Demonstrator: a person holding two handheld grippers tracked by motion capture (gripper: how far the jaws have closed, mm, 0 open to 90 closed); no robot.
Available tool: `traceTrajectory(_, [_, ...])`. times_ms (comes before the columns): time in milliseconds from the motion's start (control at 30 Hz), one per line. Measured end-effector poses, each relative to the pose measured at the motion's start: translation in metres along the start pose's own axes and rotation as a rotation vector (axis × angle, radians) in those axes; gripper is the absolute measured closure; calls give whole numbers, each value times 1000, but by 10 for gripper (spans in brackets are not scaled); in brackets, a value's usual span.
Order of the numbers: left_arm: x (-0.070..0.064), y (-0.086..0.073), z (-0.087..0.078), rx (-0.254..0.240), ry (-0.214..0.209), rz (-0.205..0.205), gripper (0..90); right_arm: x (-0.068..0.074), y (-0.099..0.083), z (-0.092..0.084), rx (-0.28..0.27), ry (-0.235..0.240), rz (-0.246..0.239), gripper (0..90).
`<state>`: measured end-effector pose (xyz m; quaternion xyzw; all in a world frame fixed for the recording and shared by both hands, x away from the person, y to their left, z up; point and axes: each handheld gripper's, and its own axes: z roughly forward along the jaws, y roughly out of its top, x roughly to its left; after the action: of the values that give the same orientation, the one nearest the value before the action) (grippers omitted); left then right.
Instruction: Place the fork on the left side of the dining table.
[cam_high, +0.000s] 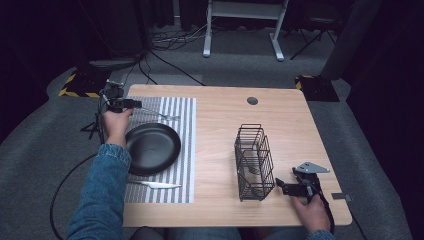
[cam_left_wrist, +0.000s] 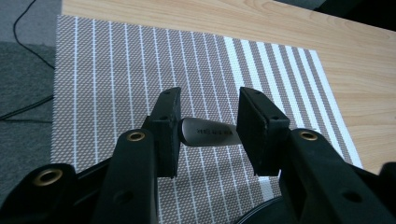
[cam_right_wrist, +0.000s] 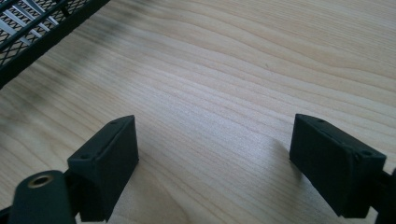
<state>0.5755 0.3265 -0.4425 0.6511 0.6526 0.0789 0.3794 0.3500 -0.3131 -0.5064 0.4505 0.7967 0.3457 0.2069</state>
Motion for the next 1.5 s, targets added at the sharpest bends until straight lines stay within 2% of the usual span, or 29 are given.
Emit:
traceTrajectory(133, [3,1,2,-13,2,-4,599,0,0,0,1,-3,4,153])
traceTrajectory(267, [11,-1,1,10,9,-18,585,0,0,0,0,-5,5,153])
traceTrajectory(400, [15,-1,-3,-8,11,-23,577,0,0,0,0,-6,5,152])
traceTrajectory(500, [13,0,-5,-17,8,-26,571,0,0,1,0,-6,6,151])
traceTrajectory(667, [5,0,-4,-8,11,11,568,0,0,1,0,-6,6,151])
traceTrajectory(767, [1,-1,-7,-22,10,22,566,0,0,1,0,-6,6,151])
traceTrajectory(833, [-2,-1,-13,-35,17,49,564,0,0,1,0,-7,5,151])
traceTrajectory(933, [-4,-2,-19,-40,28,63,563,0,0,0,0,-7,5,151])
traceTrajectory(1000, [-7,-4,-29,-52,34,85,562,0,0,0,0,-6,6,151])
traceTrajectory(1133, [-9,-6,-41,-66,30,103,558,0,0,0,0,-7,6,151])
traceTrajectory(1233, [-14,-11,-56,-86,23,133,552,0,0,0,1,-6,6,151])
traceTrajectory(1267, [-14,-11,-56,-86,23,133,552,0,0,0,1,-6,6,151])
traceTrajectory(1500, [-21,-25,-89,-113,5,204,531,0,0,0,0,-5,6,151])
